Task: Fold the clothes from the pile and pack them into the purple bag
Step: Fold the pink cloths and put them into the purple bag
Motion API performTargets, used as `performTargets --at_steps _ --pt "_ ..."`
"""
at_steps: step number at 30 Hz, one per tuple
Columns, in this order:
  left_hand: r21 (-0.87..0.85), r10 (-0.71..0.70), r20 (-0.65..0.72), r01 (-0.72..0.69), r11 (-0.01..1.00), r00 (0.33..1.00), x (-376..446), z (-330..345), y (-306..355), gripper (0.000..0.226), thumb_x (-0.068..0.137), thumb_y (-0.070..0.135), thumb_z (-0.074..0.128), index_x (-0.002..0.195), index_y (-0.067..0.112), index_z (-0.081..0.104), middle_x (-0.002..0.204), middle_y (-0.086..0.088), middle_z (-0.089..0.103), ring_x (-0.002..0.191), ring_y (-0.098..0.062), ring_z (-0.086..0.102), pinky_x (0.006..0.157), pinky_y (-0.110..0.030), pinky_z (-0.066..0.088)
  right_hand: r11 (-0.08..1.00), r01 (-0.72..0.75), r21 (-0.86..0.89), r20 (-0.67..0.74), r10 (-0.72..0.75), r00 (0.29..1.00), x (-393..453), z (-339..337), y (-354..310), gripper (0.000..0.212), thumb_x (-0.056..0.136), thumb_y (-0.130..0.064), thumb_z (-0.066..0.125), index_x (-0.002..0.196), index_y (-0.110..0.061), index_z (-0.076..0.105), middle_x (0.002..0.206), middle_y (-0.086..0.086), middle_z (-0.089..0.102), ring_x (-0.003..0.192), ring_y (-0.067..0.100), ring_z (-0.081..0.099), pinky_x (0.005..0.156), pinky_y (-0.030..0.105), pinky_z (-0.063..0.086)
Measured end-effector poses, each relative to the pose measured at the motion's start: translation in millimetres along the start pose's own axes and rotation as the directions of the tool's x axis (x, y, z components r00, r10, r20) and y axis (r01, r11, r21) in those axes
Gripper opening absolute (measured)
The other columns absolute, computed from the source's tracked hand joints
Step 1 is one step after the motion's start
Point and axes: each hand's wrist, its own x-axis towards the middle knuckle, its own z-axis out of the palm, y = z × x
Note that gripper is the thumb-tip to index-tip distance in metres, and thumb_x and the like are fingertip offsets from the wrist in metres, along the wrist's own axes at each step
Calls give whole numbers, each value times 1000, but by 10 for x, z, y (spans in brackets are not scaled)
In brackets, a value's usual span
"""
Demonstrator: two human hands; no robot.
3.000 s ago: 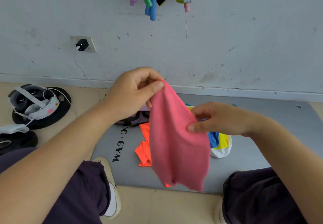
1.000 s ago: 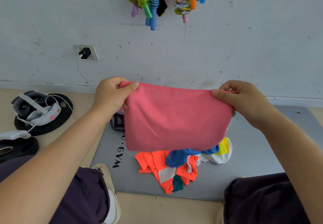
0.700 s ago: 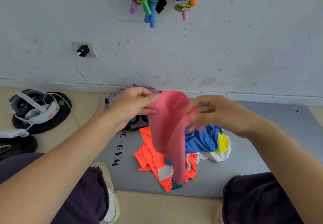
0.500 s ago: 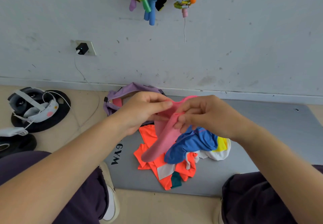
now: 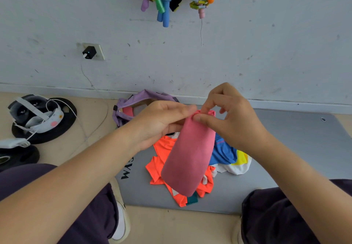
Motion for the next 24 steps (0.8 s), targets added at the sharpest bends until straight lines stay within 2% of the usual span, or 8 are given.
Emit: performTargets --at_steps 2,5,9,13,16,18,21,24 --pt "100 37 -46 -32 995 998 -13 1 1 19 66 28 87 83 21 80 96 -6 75 94 -17 70 92 -33 55 1000 22 -11 1 -22 1000 4 -11 10 20 76 -34 77 79 -15 71 96 0 53 86 3 51 74 7 37" --pt "195 88 -57 -75 978 994 -30 -34 12 25 54 33 87 77 25 80 82 2 73 81 -8 65 81 -24 54 998 -7 -62 149 16 989 28 -97 68 35 67 -53 71 83 -21 71 110 -2 52 100 8 49 84 4 33" --pt "263 166 21 -166 950 986 -66 -164 105 14 67 19 75 81 16 73 75 10 72 68 2 64 61 -9 47 939 -42 -341 268 140 953 57 -292 260 38 73 -50 73 104 -28 71 131 -2 48 124 18 39 106 37 33" --pt "396 199 -113 -140 908 973 -44 -342 164 9 79 11 75 83 18 72 81 5 72 76 -4 66 71 -20 57 959 -21 -284 207 82 975 91 -453 320 12 84 -31 72 90 -21 72 108 -2 63 101 13 57 93 25 42" --pt "703 374 -178 -149 696 910 3 -401 127 15 86 8 72 82 23 70 80 7 71 71 0 62 73 -9 49 983 -70 -171 165 98 981 92 -445 243 6 81 -25 76 84 -21 73 94 -7 69 88 5 59 82 16 44" --pt "783 422 -167 -140 606 891 13 -394 103 19 87 12 72 81 29 67 80 13 69 69 6 60 71 -4 42 986 -118 -121 129 133 983 84 -404 201 5 80 -20 78 82 -21 74 88 -9 71 83 4 61 81 19 47" --pt "779 426 -177 -139 612 887 26 -411 69 19 88 13 71 81 30 67 84 9 71 82 -5 66 75 -10 47 990 -130 -57 92 135 987 74 -379 151 18 78 -9 78 88 -23 71 82 -7 69 78 7 61 82 24 49" --pt "713 393 -180 -155 684 902 26 -412 70 14 90 11 68 85 24 69 88 0 72 89 -24 67 83 -34 55 984 -145 -105 115 157 981 72 -370 146 32 81 -10 75 108 -25 66 84 -5 65 80 14 61 82 23 48"
